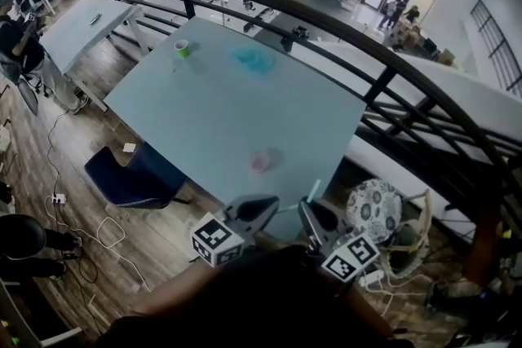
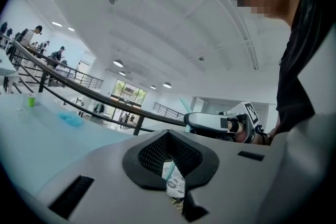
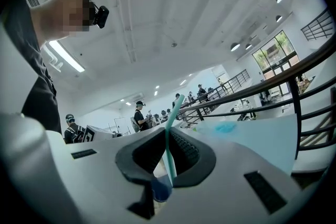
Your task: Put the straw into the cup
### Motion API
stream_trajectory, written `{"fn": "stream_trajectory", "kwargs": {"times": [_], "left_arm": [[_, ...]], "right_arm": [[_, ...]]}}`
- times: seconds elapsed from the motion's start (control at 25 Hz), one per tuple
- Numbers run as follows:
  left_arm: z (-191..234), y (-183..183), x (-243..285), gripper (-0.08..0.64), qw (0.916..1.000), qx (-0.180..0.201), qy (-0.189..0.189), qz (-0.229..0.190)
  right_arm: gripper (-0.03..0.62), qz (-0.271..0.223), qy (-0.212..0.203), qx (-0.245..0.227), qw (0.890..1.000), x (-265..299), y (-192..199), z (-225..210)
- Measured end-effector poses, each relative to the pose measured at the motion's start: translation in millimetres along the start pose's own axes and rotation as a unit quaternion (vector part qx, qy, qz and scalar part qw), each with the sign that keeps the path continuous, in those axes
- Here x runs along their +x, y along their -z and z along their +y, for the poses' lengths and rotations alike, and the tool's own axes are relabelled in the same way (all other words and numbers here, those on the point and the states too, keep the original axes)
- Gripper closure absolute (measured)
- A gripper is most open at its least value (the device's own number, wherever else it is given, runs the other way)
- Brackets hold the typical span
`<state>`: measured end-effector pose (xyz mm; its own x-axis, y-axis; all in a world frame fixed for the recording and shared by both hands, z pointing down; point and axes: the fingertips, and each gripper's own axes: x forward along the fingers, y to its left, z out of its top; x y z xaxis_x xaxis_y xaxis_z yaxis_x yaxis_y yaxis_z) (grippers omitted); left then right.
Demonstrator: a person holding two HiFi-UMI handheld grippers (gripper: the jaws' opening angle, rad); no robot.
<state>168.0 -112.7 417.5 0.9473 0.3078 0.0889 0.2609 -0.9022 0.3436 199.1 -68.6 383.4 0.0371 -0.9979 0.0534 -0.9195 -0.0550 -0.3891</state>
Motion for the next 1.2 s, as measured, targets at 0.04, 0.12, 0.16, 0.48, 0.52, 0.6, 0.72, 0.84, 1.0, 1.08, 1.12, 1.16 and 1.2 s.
{"fn": "stream_trajectory", "kwargs": {"times": [0.04, 0.12, 0.16, 0.48, 0.52, 0.6, 0.72, 0.84, 1.0, 1.08, 1.12, 1.16, 1.2], "left_arm": [[2.3, 0.2, -2.6, 0.549, 1.0000, -0.002, -0.002, 0.002], [4.2, 0.6, -5.1, 0.549, 1.0000, 0.005, -0.002, 0.007], [4.4, 1.1, -5.2, 0.549, 0.9999, 0.008, -0.001, 0.011], [25.9, 7.0, 0.2, 0.549, 0.9996, -0.021, -0.019, 0.002], [30.2, 6.4, 1.6, 0.549, 0.9994, -0.022, -0.026, 0.003], [36.4, 3.9, 6.1, 0.549, 0.9988, -0.023, -0.043, 0.001], [39.2, 2.2, 13.3, 0.549, 0.9978, -0.029, -0.059, -0.007], [47.9, 6.8, 19.0, 0.549, 0.9967, -0.036, -0.072, -0.011], [71.3, 10.6, 28.6, 0.549, 0.9946, -0.035, -0.097, -0.012], [80.7, 8.7, 36.6, 0.549, 0.9933, -0.041, -0.107, -0.016], [84.2, 8.9, 39.6, 0.549, 0.9926, -0.045, -0.112, -0.017], [87.2, 9.4, 41.4, 0.549, 0.9919, -0.048, -0.117, -0.017], [90.5, 10.7, 42.0, 0.549, 0.9910, -0.051, -0.122, -0.016]], "right_arm": [[0.561, 0.005, -0.001, 0.001, 1.000, 2.9, 0.2, 1.1], [0.561, 0.013, -0.002, -0.001, 1.000, 7.2, 1.5, 1.2], [0.561, 0.014, -0.001, -0.001, 1.000, 8.4, 1.7, -0.1], [0.561, 0.032, -0.018, -0.010, 0.999, 28.3, -4.2, -24.1], [0.561, 0.034, -0.022, -0.013, 0.999, 30.3, -6.7, -26.7], [0.561, 0.039, -0.030, -0.018, 0.999, 32.4, -12.1, -32.5], [0.561, 0.051, -0.048, -0.019, 0.997, 36.3, -16.2, -40.9], [0.561, 0.063, -0.065, -0.022, 0.996, 45.7, -16.5, -49.5], [0.561, 0.070, -0.081, -0.027, 0.994, 62.3, -21.3, -67.4], [0.561, 0.071, -0.091, -0.028, 0.993, 70.1, -25.3, -77.0], [0.561, 0.072, -0.096, -0.027, 0.992, 73.4, -26.1, -80.9], [0.561, 0.074, -0.101, -0.025, 0.992, 76.8, -26.3, -83.8], [0.561, 0.076, -0.106, -0.022, 0.991, 80.8, -26.0, -86.1]]}}
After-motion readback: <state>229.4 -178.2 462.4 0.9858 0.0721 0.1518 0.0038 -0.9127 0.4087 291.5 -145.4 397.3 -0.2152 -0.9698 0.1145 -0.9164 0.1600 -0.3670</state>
